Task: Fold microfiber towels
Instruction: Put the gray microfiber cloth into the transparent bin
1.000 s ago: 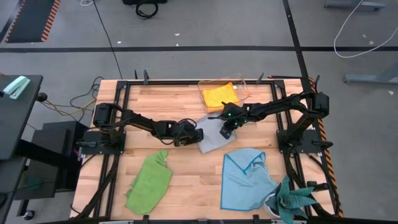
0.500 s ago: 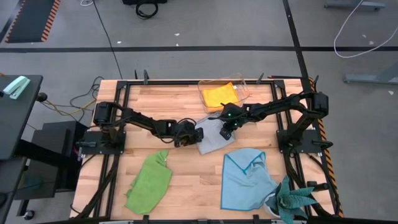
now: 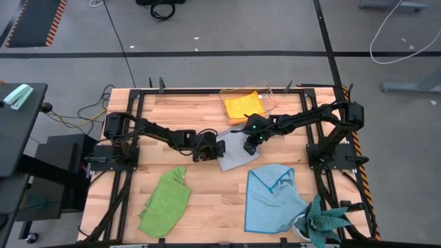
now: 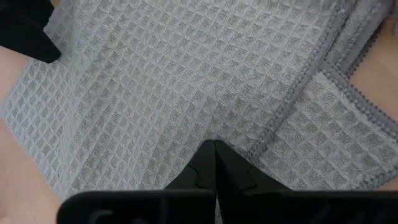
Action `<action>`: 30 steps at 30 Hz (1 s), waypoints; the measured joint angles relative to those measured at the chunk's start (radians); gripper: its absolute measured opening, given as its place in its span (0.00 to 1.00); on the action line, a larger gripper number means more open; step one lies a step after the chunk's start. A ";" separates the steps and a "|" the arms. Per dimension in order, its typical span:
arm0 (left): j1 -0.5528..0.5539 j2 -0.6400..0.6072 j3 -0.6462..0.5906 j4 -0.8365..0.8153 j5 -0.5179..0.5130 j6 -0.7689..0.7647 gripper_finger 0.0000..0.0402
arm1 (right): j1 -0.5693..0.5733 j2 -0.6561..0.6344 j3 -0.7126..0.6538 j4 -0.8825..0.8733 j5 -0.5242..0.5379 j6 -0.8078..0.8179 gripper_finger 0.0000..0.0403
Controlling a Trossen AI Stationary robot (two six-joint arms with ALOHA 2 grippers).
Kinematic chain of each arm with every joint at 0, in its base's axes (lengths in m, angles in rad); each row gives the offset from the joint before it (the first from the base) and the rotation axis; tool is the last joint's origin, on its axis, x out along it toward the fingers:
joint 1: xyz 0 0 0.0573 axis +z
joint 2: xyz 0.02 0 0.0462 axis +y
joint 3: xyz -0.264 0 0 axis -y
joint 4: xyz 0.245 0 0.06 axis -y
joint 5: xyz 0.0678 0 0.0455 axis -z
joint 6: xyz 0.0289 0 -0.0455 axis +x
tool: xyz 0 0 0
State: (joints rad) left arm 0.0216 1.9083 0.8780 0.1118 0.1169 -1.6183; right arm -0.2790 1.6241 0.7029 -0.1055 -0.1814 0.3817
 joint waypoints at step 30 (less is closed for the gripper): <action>-0.016 0.081 0.064 0.133 -0.274 0.038 0.03 | 0.000 -0.002 0.002 0.045 -0.004 0.008 0.01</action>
State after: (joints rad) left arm 0.0056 1.9896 0.9423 0.2448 -0.1569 -1.5807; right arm -0.2790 1.6222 0.7048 -0.0605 -0.1852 0.3893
